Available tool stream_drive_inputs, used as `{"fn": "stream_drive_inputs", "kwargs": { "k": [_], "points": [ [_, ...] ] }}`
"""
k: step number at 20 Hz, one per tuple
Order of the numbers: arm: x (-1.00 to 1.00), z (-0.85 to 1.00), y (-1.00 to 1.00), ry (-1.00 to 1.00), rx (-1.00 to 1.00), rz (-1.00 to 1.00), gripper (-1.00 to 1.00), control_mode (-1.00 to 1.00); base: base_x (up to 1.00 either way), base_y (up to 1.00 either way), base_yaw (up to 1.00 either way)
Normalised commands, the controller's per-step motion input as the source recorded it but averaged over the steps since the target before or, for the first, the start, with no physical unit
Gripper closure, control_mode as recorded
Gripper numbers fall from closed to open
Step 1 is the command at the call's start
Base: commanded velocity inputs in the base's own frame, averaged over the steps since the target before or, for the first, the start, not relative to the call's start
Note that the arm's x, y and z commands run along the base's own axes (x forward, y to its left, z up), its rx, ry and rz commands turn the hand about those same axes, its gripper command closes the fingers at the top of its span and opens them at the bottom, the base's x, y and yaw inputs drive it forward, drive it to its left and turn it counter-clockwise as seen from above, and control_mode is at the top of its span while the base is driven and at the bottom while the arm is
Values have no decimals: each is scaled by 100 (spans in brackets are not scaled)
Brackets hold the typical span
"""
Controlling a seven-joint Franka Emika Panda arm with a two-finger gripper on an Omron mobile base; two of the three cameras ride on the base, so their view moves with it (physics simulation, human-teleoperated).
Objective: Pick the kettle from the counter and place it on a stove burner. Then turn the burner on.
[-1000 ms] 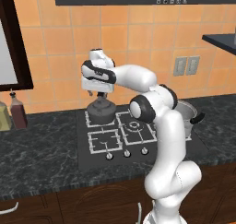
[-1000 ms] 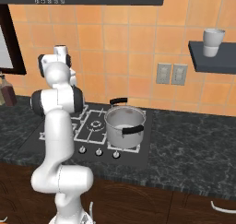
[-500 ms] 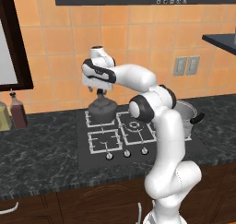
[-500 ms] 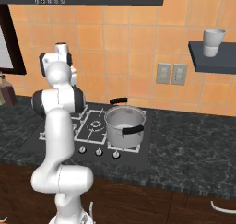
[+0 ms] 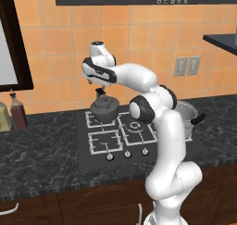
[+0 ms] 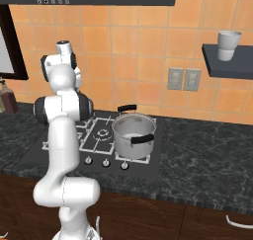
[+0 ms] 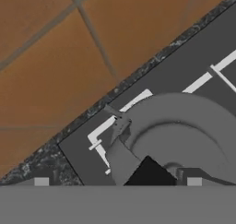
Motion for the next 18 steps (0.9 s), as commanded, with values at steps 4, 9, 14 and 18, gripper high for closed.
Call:
{"fn": "stream_drive_inputs", "kwargs": {
  "k": [4,9,14,18],
  "points": [
    [-36,31,0,-27,14,-1,-100,-100,0,0,0],
    [-12,28,0,-17,6,0,-100,-100,0,0,0],
    [-63,49,-14,-5,0,0,-100,-100,0,0,0],
    [-82,29,-30,0,0,0,-100,-100,0,0,0]
  ]
}}
